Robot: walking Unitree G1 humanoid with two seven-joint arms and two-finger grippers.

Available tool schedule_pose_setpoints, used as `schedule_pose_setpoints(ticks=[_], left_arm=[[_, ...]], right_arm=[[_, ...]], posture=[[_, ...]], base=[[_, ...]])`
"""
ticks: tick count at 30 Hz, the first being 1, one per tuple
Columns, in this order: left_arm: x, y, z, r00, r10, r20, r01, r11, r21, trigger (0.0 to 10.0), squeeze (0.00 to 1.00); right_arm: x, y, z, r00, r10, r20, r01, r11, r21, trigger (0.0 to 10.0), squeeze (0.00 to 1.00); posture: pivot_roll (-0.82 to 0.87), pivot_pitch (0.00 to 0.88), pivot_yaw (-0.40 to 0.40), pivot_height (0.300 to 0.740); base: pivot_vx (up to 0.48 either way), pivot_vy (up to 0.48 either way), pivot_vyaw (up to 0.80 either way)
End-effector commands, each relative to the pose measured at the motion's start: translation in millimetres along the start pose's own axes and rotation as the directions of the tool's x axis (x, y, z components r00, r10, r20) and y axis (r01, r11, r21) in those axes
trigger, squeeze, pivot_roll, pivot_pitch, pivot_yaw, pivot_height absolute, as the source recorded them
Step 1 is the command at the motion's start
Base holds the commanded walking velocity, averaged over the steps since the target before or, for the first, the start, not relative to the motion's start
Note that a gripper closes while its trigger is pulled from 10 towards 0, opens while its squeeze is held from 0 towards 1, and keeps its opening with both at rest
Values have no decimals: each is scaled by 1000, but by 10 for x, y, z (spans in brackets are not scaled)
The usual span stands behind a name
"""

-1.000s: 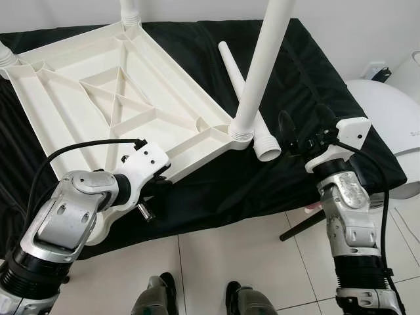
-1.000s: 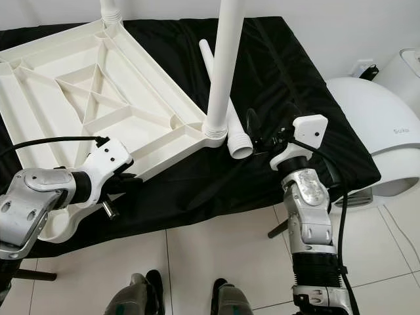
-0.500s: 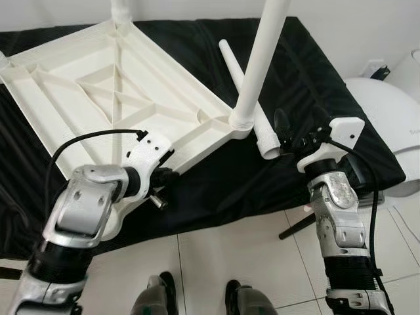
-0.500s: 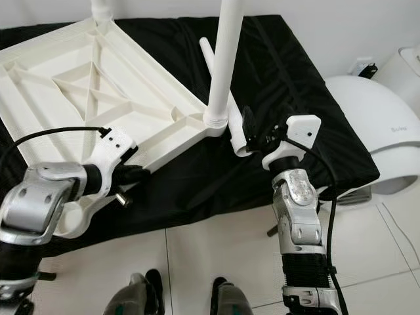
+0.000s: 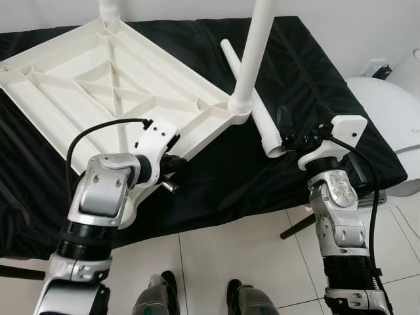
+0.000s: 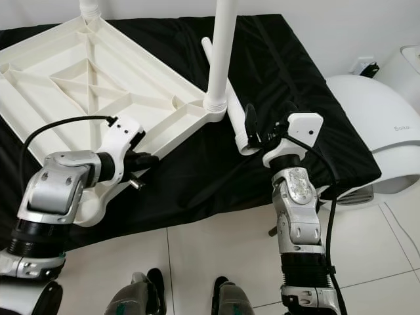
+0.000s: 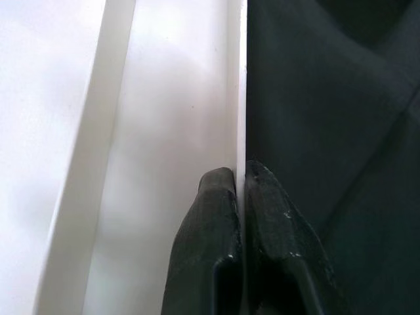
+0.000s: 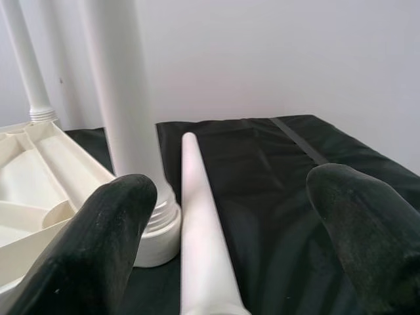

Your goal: Building children table

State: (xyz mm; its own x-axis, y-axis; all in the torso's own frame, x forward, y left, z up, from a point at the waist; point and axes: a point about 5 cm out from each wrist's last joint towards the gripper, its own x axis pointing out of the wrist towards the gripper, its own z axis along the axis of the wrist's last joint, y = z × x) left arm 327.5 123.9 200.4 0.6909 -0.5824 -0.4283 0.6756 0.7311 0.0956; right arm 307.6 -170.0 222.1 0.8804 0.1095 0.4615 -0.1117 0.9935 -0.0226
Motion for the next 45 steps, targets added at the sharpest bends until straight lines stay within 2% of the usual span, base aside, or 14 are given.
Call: schedule_pose_setpoints(ticks=[1, 2, 3, 4, 12, 13, 14, 15, 27, 32, 34, 36, 40, 45], left_arm=[[-3, 297, -246, 847, 522, -105, -527, 849, -37, 10000, 0], [23, 285, -208, 857, 507, -91, -512, 858, -46, 10000, 392], [23, 285, -208, 857, 507, -91, -512, 858, -46, 10000, 392], [34, 255, -168, 876, 478, -70, -482, 875, -55, 10000, 1000], [24, 135, 21, 926, 378, 17, -378, 926, -7, 10000, 1000], [17, 92, 84, 939, 341, 52, -342, 940, 2, 10000, 867], [17, 92, 84, 939, 341, 52, -342, 940, 2, 10000, 867], [-9, 39, 177, 950, 293, 109, -296, 955, 15, 10000, 0], [-382, -172, 662, 915, -11, 404, -80, 974, 209, 10000, 0], [-443, 160, 638, 900, 171, 401, -260, 949, 179, 10000, 0], [-443, 160, 638, 900, 171, 401, -260, 949, 179, 10000, 0], [-471, 481, 492, 875, 367, 314, -431, 887, 164, 10000, 0], [-526, 719, 354, 820, 516, 249, -562, 808, 176, 10000, 0], [-673, 1042, 176, 690, 705, 164, -724, 669, 169, 10000, 0]], right_arm=[[-32, 13, -15, 1000, -7, -10, 7, 1000, 3, 10000, 0], [-38, 21, -16, 1000, -8, -11, 8, 1000, 2, 10000, 0], [-38, 21, -16, 1000, -8, -11, 8, 1000, 2, 10000, 0], [-44, 23, -17, 1000, -9, -12, 9, 1000, 1, 10000, 0], [-55, -4, -23, 1000, -10, -16, 10, 1000, -7, 10000, 0], [-54, -1, -24, 1000, -8, -16, 8, 1000, -8, 10000, 0], [-54, -1, -24, 1000, -8, -16, 8, 1000, -8, 10000, 0], [-51, 7, -27, 1000, -4, -17, 4, 1000, -9, 10000, 0], [-42, 70, -77, 998, 46, -34, -45, 999, 6, 10000, 0], [-41, 115, -88, 996, 84, -43, -84, 996, 16, 10000, 0], [-41, 115, -88, 996, 84, -43, -84, 996, 16, 10000, 0], [-95, 200, -118, 987, 147, -71, -145, 989, 35, 10000, 0], [-183, 289, -169, 972, 210, -106, -206, 977, 54, 10000, 0], [-319, 382, -241, 936, 315, -158, -307, 949, 74, 10000, 0]], posture=[[-11, 248, 10, 740], [-16, 250, 14, 740], [-16, 250, 14, 740], [-17, 250, 15, 740], [-15, 250, 14, 740], [-14, 249, 15, 740], [-14, 249, 15, 740], [-10, 247, 12, 740], [-3, 227, 2, 740], [-7, 222, -2, 740], [-7, 222, -2, 740], [-9, 219, -5, 740], [-12, 215, -8, 740], [-21, 205, -8, 740]], base=[[0, 0, 0], [0, 0, 0], [0, 0, 0], [0, 0, 0], [0, 0, 0], [0, 0, 0], [0, 0, 0], [0, 0, 0], [0, 0, 0], [0, 0, 0], [0, 0, 0], [0, 0, 0], [0, 0, 0], [0, 0, 0]])
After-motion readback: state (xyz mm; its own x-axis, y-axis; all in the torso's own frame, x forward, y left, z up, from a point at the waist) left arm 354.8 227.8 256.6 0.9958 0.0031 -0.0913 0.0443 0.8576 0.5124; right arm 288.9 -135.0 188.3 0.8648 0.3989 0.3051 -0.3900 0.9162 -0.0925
